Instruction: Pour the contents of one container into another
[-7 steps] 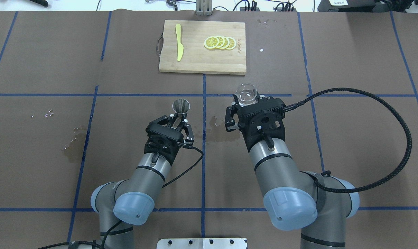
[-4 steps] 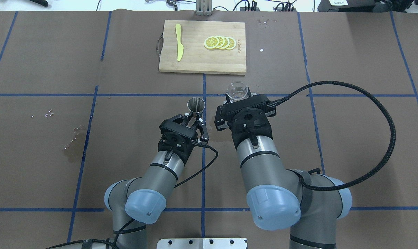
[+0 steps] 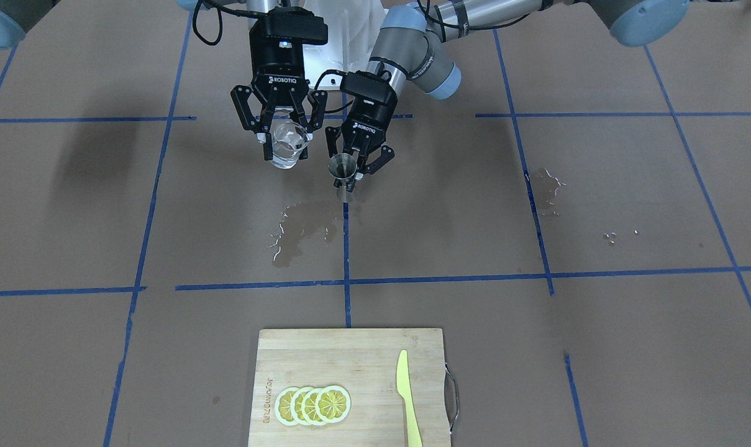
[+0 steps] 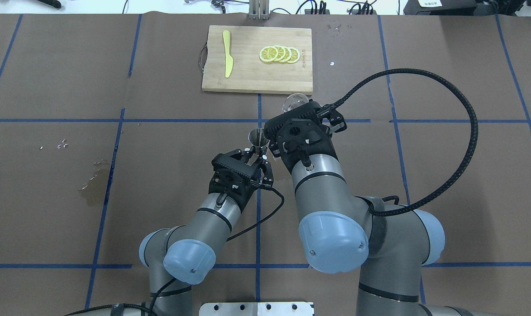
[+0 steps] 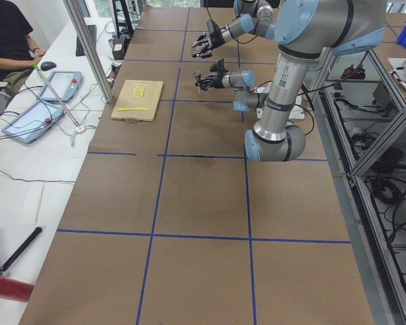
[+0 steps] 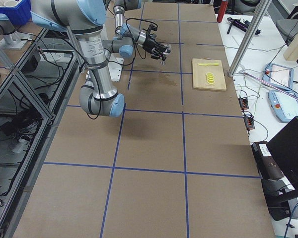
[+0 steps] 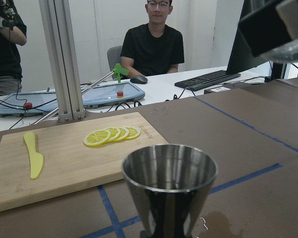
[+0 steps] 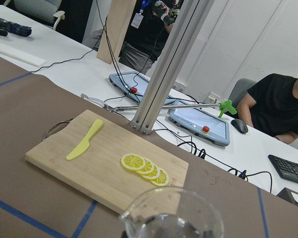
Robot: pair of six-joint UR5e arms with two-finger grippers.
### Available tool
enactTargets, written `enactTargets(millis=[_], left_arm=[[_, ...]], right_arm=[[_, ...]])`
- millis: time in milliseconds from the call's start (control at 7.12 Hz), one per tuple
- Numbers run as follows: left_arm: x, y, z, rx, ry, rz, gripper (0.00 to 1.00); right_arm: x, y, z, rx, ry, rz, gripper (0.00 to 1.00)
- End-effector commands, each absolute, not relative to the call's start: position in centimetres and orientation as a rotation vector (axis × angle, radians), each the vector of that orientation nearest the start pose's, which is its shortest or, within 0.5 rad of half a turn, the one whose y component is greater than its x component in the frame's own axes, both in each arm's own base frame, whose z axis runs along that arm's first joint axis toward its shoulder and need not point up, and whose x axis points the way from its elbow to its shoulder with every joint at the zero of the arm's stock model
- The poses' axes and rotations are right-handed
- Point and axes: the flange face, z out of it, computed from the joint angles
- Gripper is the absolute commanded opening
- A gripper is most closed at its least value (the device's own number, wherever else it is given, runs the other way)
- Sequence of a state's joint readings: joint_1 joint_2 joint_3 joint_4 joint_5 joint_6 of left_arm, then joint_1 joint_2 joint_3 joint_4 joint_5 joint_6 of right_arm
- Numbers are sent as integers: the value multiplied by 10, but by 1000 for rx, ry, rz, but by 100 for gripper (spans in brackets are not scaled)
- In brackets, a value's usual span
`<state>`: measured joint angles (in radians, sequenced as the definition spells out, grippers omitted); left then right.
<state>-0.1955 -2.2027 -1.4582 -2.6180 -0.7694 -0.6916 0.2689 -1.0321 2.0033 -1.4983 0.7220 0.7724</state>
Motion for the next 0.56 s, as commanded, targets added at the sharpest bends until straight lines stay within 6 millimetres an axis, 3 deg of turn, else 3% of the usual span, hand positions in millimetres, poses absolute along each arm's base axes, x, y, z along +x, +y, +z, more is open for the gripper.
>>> enactTargets(millis=[0,421], left_arm=[[613,-330,210,1265,923,-86,0],[622,-331,203,1265,923,-84,0]], right_arm=[[-472,-349,144,1139,-404,-62,0],[-476,-349,135,1138,-340,-134,0]])
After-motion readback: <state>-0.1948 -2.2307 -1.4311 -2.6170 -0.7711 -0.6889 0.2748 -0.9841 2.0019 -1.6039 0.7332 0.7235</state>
